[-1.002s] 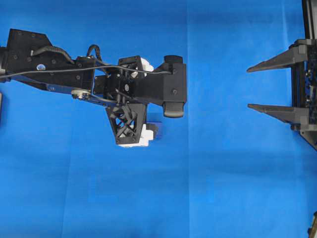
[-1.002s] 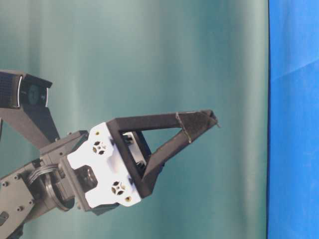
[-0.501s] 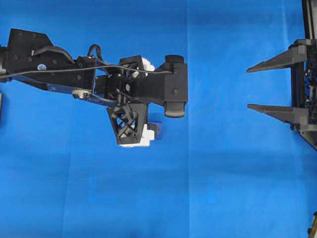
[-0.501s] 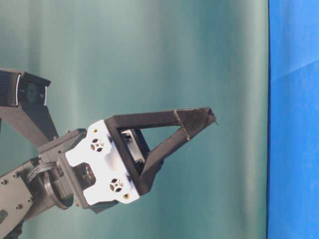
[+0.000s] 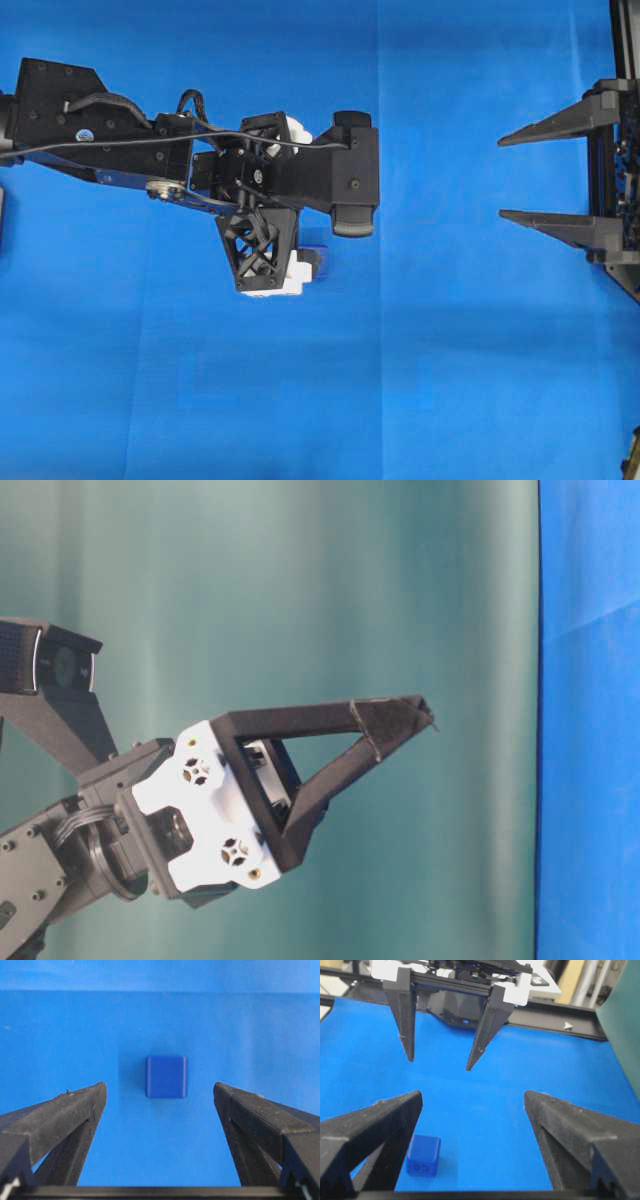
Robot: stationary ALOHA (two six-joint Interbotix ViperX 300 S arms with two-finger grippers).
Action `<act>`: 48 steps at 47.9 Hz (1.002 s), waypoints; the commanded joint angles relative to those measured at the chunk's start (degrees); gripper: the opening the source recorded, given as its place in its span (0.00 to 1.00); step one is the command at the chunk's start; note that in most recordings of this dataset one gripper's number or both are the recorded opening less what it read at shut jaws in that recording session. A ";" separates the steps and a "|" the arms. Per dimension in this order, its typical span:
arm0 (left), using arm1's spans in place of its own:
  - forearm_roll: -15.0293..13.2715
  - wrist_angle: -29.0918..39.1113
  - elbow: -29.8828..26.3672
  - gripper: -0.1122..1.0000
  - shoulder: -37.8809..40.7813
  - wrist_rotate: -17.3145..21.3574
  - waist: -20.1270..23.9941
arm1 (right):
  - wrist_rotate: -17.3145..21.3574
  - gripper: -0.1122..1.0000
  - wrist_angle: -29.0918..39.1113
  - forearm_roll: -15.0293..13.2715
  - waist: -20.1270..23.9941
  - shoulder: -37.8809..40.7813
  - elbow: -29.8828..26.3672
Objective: Handover the blue block to the right arm after grasping it with the left arm, then place it in the designated position.
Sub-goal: 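Lower the open left gripper down around the blue cube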
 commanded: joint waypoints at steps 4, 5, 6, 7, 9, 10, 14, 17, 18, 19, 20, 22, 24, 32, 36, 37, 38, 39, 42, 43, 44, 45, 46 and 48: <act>0.18 -0.26 -1.49 0.92 -0.79 -0.09 0.18 | 0.00 0.95 -0.26 0.18 0.00 0.53 -1.58; 0.18 -0.26 -1.49 0.92 -0.79 -0.09 0.18 | -0.09 0.95 -0.18 0.26 0.09 0.53 -1.58; 0.18 -0.26 -1.49 0.92 -0.79 -0.09 0.18 | -0.09 0.95 -0.18 0.18 0.00 0.53 -1.58; 0.18 -0.26 -1.49 0.92 -0.70 -0.09 0.18 | 0.00 0.95 -0.18 0.18 0.00 0.62 -1.58; 0.18 -0.26 -1.49 0.92 -0.70 -0.09 0.18 | 0.00 0.95 -0.26 0.26 0.00 0.62 -1.58; 0.18 -0.26 -1.49 0.92 -0.70 -0.09 0.18 | 0.00 0.95 -0.18 0.26 0.00 0.53 -1.58; 0.09 -0.35 -1.49 0.92 -0.79 -0.18 0.18 | 0.00 0.95 -0.26 0.26 0.09 0.62 -1.58; 0.09 -1.05 -1.14 0.92 -0.70 -0.26 0.09 | 0.00 0.95 -0.18 0.26 0.09 0.62 -1.58; 0.18 -1.41 -0.97 0.92 -0.70 -0.26 0.09 | 0.00 0.95 -0.26 0.26 0.09 0.62 -1.58; 0.09 -1.76 -0.70 0.92 -0.70 -0.26 0.00 | -0.09 0.95 -0.26 0.26 0.00 0.70 -1.58; 0.18 -2.11 -0.53 0.92 -0.70 -0.26 0.00 | -0.09 0.95 -0.26 0.18 0.00 0.70 -1.58; 0.18 -2.81 -0.09 0.92 -0.70 -0.26 -0.09 | 0.00 0.95 -0.35 0.26 0.00 0.79 -1.49; 0.18 -3.52 0.53 0.92 -0.70 -0.26 -0.09 | 0.00 0.95 -0.35 0.18 0.09 0.97 -1.49; 0.18 -6.77 2.81 0.92 0.35 -0.88 -0.09 | 0.00 0.95 -0.44 0.18 0.00 1.49 -1.49; 0.09 -7.91 3.52 0.92 1.93 -1.85 -0.18 | -0.09 0.95 -0.44 0.18 0.09 1.58 -1.49; 0.09 -8.00 3.60 0.92 2.37 -2.02 -0.18 | -0.09 0.95 -0.44 0.18 0.00 1.67 -1.49; 0.18 -8.09 3.78 0.92 2.72 -2.20 -0.18 | 0.00 0.95 -0.44 0.18 0.09 1.67 -1.49; 0.09 -8.17 3.87 0.92 3.08 -2.37 -0.18 | -0.09 0.95 -0.44 0.18 0.09 1.67 -1.41; 0.09 -8.61 4.22 0.92 3.78 -2.46 -0.35 | -0.09 0.95 -0.44 0.18 0.00 1.76 -1.41; 0.18 -8.79 4.39 0.92 3.87 -2.46 -0.35 | -0.09 0.95 -0.44 0.18 0.09 1.85 -1.41; 0.09 -9.14 4.57 0.92 4.04 -2.46 -0.35 | -0.09 0.95 -0.44 0.18 0.00 1.85 -1.41; 0.09 -9.49 4.83 0.92 4.13 -2.46 -0.44 | -0.09 0.95 -0.44 0.18 0.09 1.93 -1.41; 0.18 -10.02 5.01 0.92 4.22 -2.46 -0.44 | -0.09 0.95 -0.44 0.26 0.00 1.93 -1.41; 0.09 -11.43 5.71 0.92 4.31 -2.55 -0.53 | -0.09 0.95 -0.44 0.18 0.00 2.02 -1.41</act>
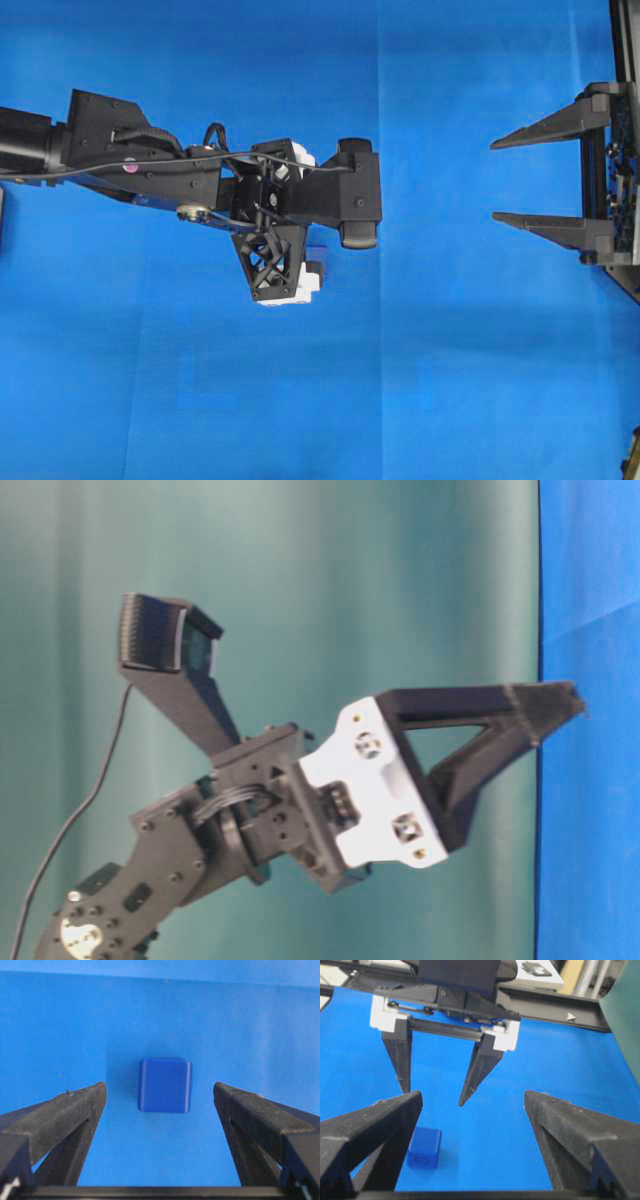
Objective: Handover the blue block to the right arm after grasping it with the left arm, then place it in the designated position.
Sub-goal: 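Lower the open left gripper down around the blue cube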
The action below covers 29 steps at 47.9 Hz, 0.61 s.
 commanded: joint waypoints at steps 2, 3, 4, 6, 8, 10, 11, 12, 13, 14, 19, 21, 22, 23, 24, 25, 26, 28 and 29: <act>0.09 -3.60 0.97 0.92 -0.62 0.00 -0.35 | -0.09 0.95 -0.44 0.09 0.00 0.53 -1.41; 0.00 -4.31 1.32 0.92 -0.62 0.00 -0.35 | -0.09 0.95 -0.53 0.09 0.00 0.62 -1.32; 0.00 -5.10 1.67 0.92 -0.44 0.00 -0.35 | -0.09 0.95 -0.44 0.09 0.00 0.70 -1.32; 0.09 -6.42 2.46 0.92 -0.18 0.00 -0.35 | -0.09 0.95 -0.53 0.09 0.00 0.88 -1.32; 0.09 -7.56 3.16 0.92 0.26 -0.09 -0.35 | -0.09 0.95 -0.53 0.09 0.00 1.05 -1.32; 0.00 -8.61 3.69 0.92 0.62 -0.09 -0.35 | -0.09 0.95 -0.53 0.09 0.00 1.23 -1.23; 0.00 -9.05 3.96 0.92 0.88 -0.09 -0.35 | -0.09 0.95 -0.53 0.09 0.00 1.23 -1.23; -0.09 -9.49 4.13 0.92 1.14 -0.09 -0.35 | -0.09 0.95 -0.53 0.09 0.00 1.32 -1.23; -0.18 -10.02 4.31 0.92 1.58 -0.09 -0.35 | -0.09 0.95 -0.53 0.09 0.00 1.32 -1.23; -0.18 -10.20 4.39 0.92 1.85 -0.09 -0.44 | -0.09 0.95 -0.62 0.09 0.00 1.41 -1.23; -0.18 -10.90 4.48 0.92 3.25 -0.18 -0.62 | -0.09 0.95 -0.62 0.18 0.00 1.41 -1.23; -0.26 -11.07 4.48 0.92 3.78 -0.44 -0.79 | -0.09 0.95 -0.62 0.09 0.00 1.41 -1.23; -0.18 -11.34 4.48 0.92 4.04 -0.70 -0.79 | -0.09 0.95 -0.62 0.09 0.00 1.41 -1.23; -0.18 -11.60 4.48 0.92 4.31 -0.88 -0.88 | -0.09 0.95 -0.62 0.09 0.00 1.41 -1.23; -0.18 -11.78 4.57 0.92 4.57 -1.05 -0.88 | -0.09 0.95 -0.62 0.09 0.00 1.41 -1.23; -0.26 -11.95 4.57 0.92 4.83 -1.23 -0.97 | -0.09 0.95 -0.62 0.09 -0.09 1.41 -1.23; -0.18 -12.04 4.57 0.92 5.10 -1.41 -0.97 | -0.09 0.95 -0.62 0.18 -0.09 1.41 -1.23; -0.18 -12.22 4.66 0.92 5.63 -1.49 -1.05 | -0.09 0.95 -0.62 0.18 -0.09 1.41 -1.23; -0.18 -12.22 4.66 0.92 5.89 -1.49 -0.97 | -0.09 0.95 -0.62 0.09 -0.09 1.49 -1.23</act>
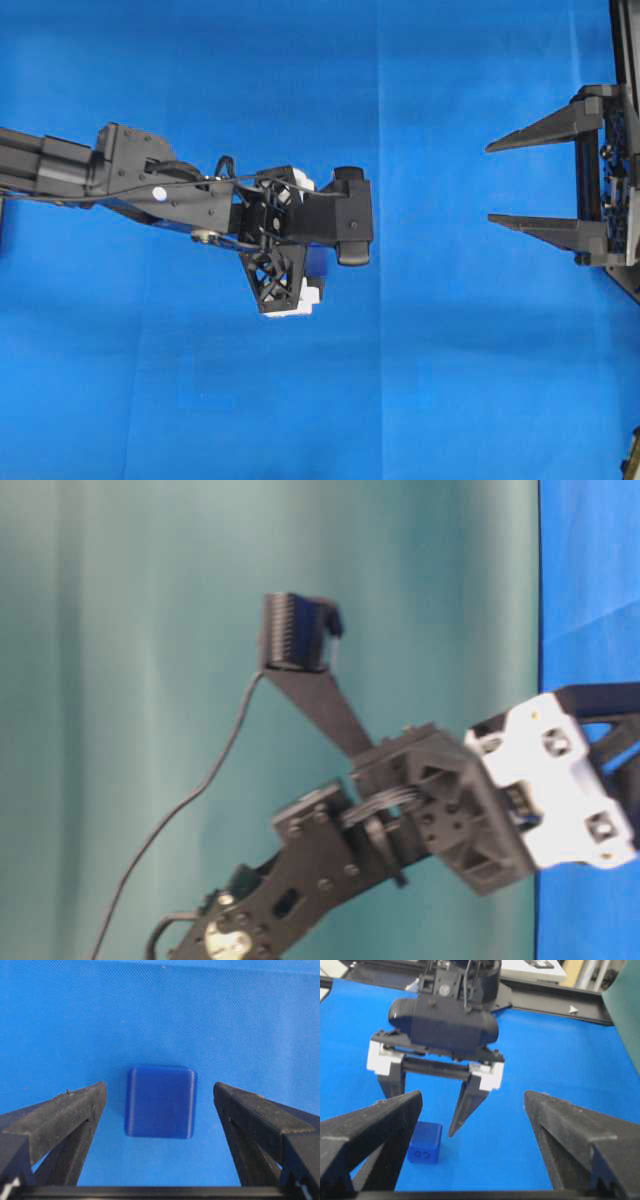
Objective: Handover the blue block to the right arm after grasping it with the left arm, then place it in the designated position.
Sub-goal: 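Lower the open left gripper down around the blue cube, then close the left gripper on the blue cube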
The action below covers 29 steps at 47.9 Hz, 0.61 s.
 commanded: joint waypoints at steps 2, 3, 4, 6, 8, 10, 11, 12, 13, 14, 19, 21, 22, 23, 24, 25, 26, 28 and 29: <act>-0.09 -0.70 -0.44 0.92 0.26 -0.18 -0.26 | -0.09 0.95 -0.53 0.09 -0.18 0.35 -1.23; -0.09 -0.70 -0.35 0.92 0.70 -0.18 -0.35 | -0.09 0.95 -0.53 0.09 -0.18 0.35 -1.14; -0.09 -0.70 -0.35 0.92 0.97 -0.18 -0.35 | -0.09 0.95 -0.53 0.09 -0.09 0.26 -1.23; -0.09 -0.88 -0.26 0.92 1.41 -0.18 -0.35 | -0.09 0.95 -0.62 0.09 -0.09 0.35 -1.23; -0.18 -1.14 -0.09 0.92 1.85 -0.18 -0.26 | -0.09 0.95 -0.53 0.09 -0.09 0.35 -1.14; -0.09 -1.67 0.09 0.92 2.29 -0.18 -0.26 | -0.09 0.95 -0.53 0.09 -0.18 0.44 -1.14; -0.09 -1.85 0.09 0.92 2.55 -0.18 -0.26 | -0.09 0.95 -0.53 0.09 -0.18 0.44 -1.14; -0.09 -2.29 0.26 0.92 2.90 -0.18 -0.26 | -0.09 0.95 -0.53 0.09 -0.18 0.44 -1.14; -0.09 -2.55 0.35 0.92 3.08 -0.18 -0.26 | -0.09 0.95 -0.53 0.09 -0.09 0.53 -1.14; -0.18 -2.90 0.44 0.92 3.25 -0.18 -0.26 | -0.09 0.95 -0.53 0.09 -0.18 0.53 -1.14; -0.18 -4.22 0.88 0.92 3.87 -0.26 -0.26 | -0.09 0.95 -0.53 0.18 -0.18 0.79 -1.14; -0.18 -4.39 0.97 0.92 3.96 -0.18 -0.26 | -0.09 0.95 -0.62 0.09 -0.18 0.79 -1.14; -0.09 -4.57 1.05 0.92 3.96 -0.18 -0.26 | -0.09 0.95 -0.62 0.09 -0.09 0.88 -1.05; -0.09 -4.57 1.05 0.92 3.96 -0.18 -0.26 | -0.09 0.95 -0.70 0.09 -0.18 0.88 -1.14; -0.18 -4.66 1.05 0.92 4.04 -0.18 -0.26 | -0.09 0.95 -0.70 0.09 -0.18 0.88 -1.14; -0.18 -4.66 1.14 0.92 3.96 -0.18 -0.26 | -0.09 0.95 -0.79 0.09 -0.18 0.97 -1.05; -0.09 -4.66 1.05 0.92 3.96 -0.18 -0.26 | -0.09 0.95 -0.79 0.09 -0.18 0.88 -1.05; -0.09 -4.66 1.05 0.92 3.96 -0.18 -0.26 | -0.09 0.95 -0.79 0.09 -0.09 0.88 -1.14; -0.09 -4.66 1.05 0.92 3.96 -0.18 -0.26 | -0.09 0.95 -0.79 0.18 -0.18 0.97 -1.05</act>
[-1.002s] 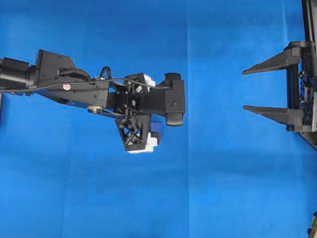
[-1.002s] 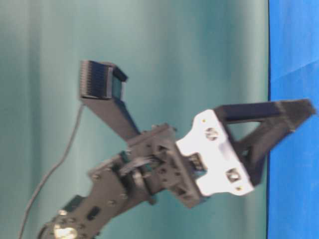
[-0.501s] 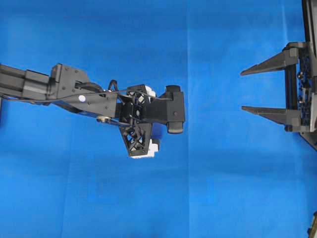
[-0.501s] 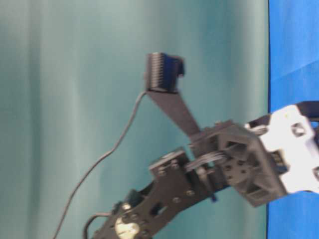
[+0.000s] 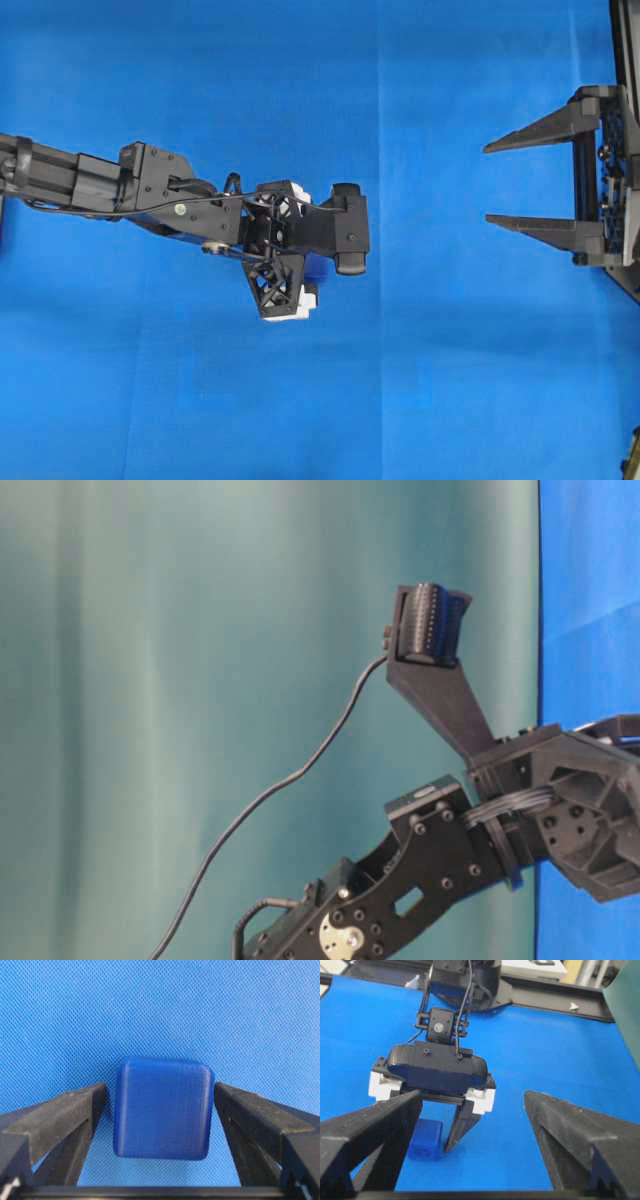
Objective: Handover the blue block to the right arm after grasping it with the left arm, then place it in the designated position.
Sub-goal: 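Close the left gripper on the blue cube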
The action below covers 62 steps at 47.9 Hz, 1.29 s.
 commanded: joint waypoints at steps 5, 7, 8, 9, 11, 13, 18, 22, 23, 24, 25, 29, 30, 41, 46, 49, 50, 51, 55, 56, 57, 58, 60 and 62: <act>-0.09 -0.35 -0.53 0.90 -1.05 0.26 -0.09 | -0.09 0.95 -0.70 0.09 -0.09 0.18 -1.14; 0.00 -0.26 -0.62 0.88 -1.05 0.44 -0.09 | -0.09 0.95 -0.70 0.09 0.00 0.18 -1.14; 0.00 -0.09 -0.70 0.86 -1.05 0.53 -0.09 | -0.09 0.95 -0.70 0.09 -0.09 0.18 -1.05; 0.00 0.00 -0.79 0.84 -1.05 0.53 -0.09 | -0.09 0.95 -0.70 0.09 0.00 0.18 -1.05; 0.00 0.18 -0.97 0.76 -1.14 0.88 -0.09 | -0.09 0.95 -0.70 0.09 -0.09 0.26 -1.14; 0.09 0.44 -0.97 0.66 -1.32 1.23 -0.09 | -0.09 0.95 -0.70 0.09 -0.09 0.26 -1.14; 0.18 0.79 -0.88 0.54 -1.67 1.58 -0.09 | -0.09 0.95 -0.70 0.18 -0.09 0.26 -1.14; 0.18 0.79 -0.70 0.54 -1.85 1.76 -0.18 | -0.09 0.95 -0.70 0.09 -0.09 0.26 -1.23; 0.18 0.79 -0.70 0.54 -1.85 1.76 -0.09 | -0.09 0.95 -0.70 0.09 -0.09 0.26 -1.14; 0.18 0.88 -0.70 0.54 -1.76 1.76 -0.09 | -0.09 0.95 -0.79 0.09 -0.09 0.26 -1.23; 0.18 0.79 -0.70 0.54 -1.85 1.76 -0.09 | -0.09 0.95 -0.79 0.09 -0.09 0.26 -1.23; 0.18 0.79 -0.70 0.54 -1.76 1.76 -0.09 | -0.09 0.95 -0.79 0.09 0.00 0.26 -1.14; 0.18 0.79 -0.79 0.54 -1.76 1.76 -0.09 | -0.09 0.95 -0.79 0.09 0.00 0.26 -1.14; 0.18 2.64 -1.23 0.54 -3.25 1.85 -0.09 | -0.09 0.95 -0.79 0.09 0.00 0.26 -1.23; 0.18 4.75 -1.85 0.54 -5.01 1.76 -0.18 | -0.09 0.95 -0.88 0.18 -0.09 0.26 -1.41; 0.18 5.80 -2.20 0.54 -6.50 1.76 -0.26 | -0.09 0.95 -0.79 0.18 -0.09 0.26 -1.41; 0.18 6.42 -2.46 0.54 -7.29 1.76 -0.26 | -0.09 0.95 -0.79 0.09 -0.09 0.26 -1.41; 0.09 6.77 -2.55 0.54 -7.82 1.67 -0.26 | -0.09 0.95 -0.79 0.09 -0.09 0.26 -1.41; 0.18 8.35 -3.08 0.54 -10.11 1.41 -0.26 | 0.00 0.95 -0.79 0.18 -0.09 0.26 -1.41; 0.18 8.79 -3.16 0.54 -10.63 1.32 -0.35 | 0.00 0.95 -0.79 0.18 0.00 0.26 -1.41; 0.18 9.14 -3.43 0.54 -11.25 1.32 -0.35 | 0.00 0.95 -0.79 0.09 -0.09 0.26 -1.49; 0.18 9.58 -3.52 0.54 -11.95 1.32 -0.35 | 0.00 0.95 -0.79 0.18 -0.09 0.35 -1.49; 0.18 10.46 -3.96 0.54 -13.01 1.32 -0.35 | 0.00 0.95 -0.79 0.18 0.00 0.35 -1.49; 0.18 11.60 -4.39 0.54 -14.24 1.32 -0.35 | 0.00 0.95 -0.79 0.09 -0.09 0.35 -1.58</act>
